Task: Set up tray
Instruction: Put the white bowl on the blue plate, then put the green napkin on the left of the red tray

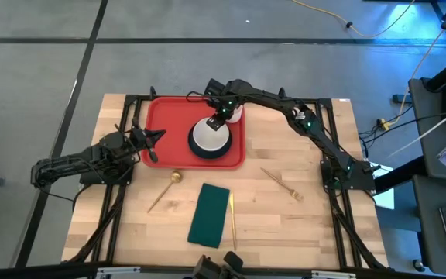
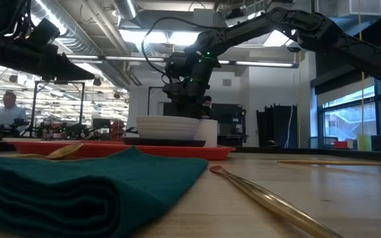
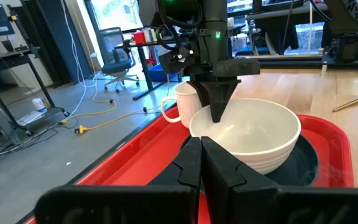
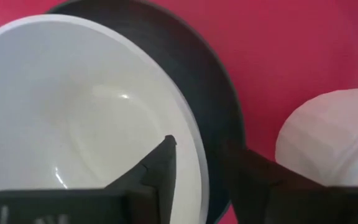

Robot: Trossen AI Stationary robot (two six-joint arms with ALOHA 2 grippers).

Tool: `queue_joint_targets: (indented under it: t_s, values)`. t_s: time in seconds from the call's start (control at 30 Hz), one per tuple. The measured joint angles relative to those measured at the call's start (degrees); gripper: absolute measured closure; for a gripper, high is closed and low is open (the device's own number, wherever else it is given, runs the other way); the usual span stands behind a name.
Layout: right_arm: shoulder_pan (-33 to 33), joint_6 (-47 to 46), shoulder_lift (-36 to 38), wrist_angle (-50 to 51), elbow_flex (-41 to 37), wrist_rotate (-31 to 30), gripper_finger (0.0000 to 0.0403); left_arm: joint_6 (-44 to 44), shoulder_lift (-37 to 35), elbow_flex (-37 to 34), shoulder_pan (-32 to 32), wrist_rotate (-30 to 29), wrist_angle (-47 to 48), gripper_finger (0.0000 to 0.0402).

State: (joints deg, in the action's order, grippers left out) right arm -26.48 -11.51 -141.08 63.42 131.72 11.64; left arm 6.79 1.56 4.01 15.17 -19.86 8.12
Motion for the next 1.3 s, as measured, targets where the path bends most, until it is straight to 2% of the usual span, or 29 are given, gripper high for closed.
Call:
queue_joint_targets:
  t_s: [0.23,0.47,0.77,1.07,1.3]
  values:
    - [0.00,-0.07,0.00,-0.17,0.00,-0.02,0.0258,-0.02,0.00,0.00,0.00,0.00,-0.01,0.0397]
    - [0.01,-0.14,0.02,-1.15,0.00,-0.12,0.0256,-0.02,0.01,0.00,0.00,0.00,-0.01,0.0397]
    - [0.02,1.69,0.07,-4.18,1.76,-4.51,0.0256,-0.01,0.00,0.00,-0.02,0.00,-0.01,0.0397]
    - [0.04,2.78,1.10,-9.96,3.28,-4.29,0.0256,-0.01,0.00,0.00,-0.01,0.01,0.00,0.0397]
    - [1.33,5.80,3.84,-7.65,3.29,-3.47,0.0256,0.45,0.02,0.00,0.00,-0.59,-0.02,0.0397]
